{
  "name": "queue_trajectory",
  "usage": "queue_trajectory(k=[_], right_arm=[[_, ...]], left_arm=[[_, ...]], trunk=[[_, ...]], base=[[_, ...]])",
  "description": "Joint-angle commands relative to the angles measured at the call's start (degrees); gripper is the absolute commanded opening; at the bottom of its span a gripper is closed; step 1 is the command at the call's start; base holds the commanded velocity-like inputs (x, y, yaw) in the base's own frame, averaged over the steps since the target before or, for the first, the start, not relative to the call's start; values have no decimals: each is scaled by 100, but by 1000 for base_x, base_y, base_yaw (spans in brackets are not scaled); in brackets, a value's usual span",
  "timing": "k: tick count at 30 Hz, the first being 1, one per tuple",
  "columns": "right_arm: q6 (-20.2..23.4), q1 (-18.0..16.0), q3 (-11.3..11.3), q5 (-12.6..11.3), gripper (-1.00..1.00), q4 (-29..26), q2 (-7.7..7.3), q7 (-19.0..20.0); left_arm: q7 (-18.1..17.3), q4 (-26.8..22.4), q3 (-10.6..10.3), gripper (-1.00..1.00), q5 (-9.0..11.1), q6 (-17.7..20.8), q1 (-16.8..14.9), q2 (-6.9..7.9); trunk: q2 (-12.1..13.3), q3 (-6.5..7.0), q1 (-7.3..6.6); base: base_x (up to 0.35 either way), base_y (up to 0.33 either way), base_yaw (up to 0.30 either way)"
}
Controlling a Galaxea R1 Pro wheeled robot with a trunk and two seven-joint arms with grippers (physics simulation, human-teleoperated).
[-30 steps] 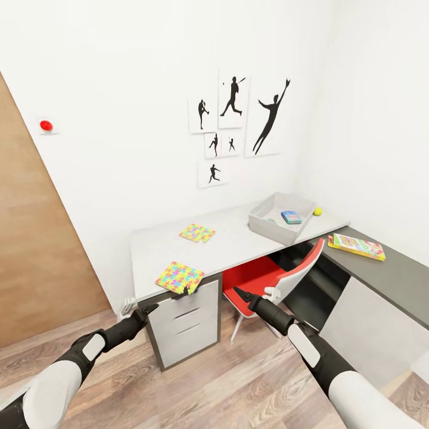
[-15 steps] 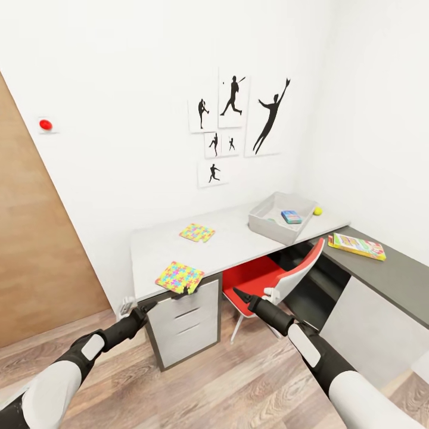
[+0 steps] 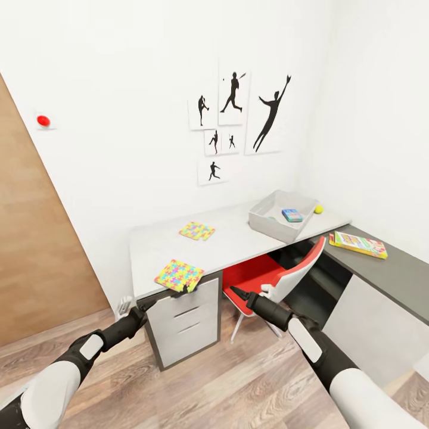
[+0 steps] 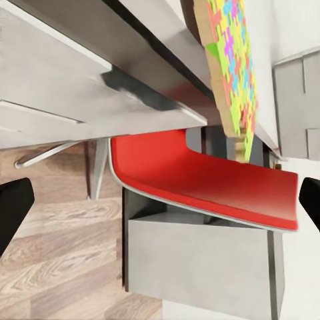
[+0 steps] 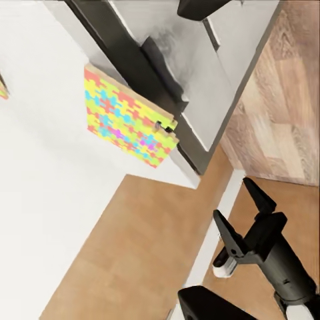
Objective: Put all the toys in the child's room - the three board games (two on the bed and one on the table), the two jigsaw puzzles on the table, and the tennis ball on the table - inside the toy box on the table in the child's room.
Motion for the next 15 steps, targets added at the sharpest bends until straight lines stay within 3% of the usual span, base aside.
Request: queue_trajectory(k=[1,6,15], right_arm=[[195,-3,21,-67,100,-210,6,-2],[442,4,27,-89,100,-669,-2,-3],[511,8,16,-108,100,-782,-52,100]], left_arm=[[-1,0,-7,100,59,58,-3,4],[-66,1,-6,100,65,56,-4,8],[-893,-3,-8,100,76,61,-3,41]], trunk=[[-46,-25,23],[-247,-115,133],[-608,-277,331]], base=[[0,0,0],[0,0,0],[0,0,0]])
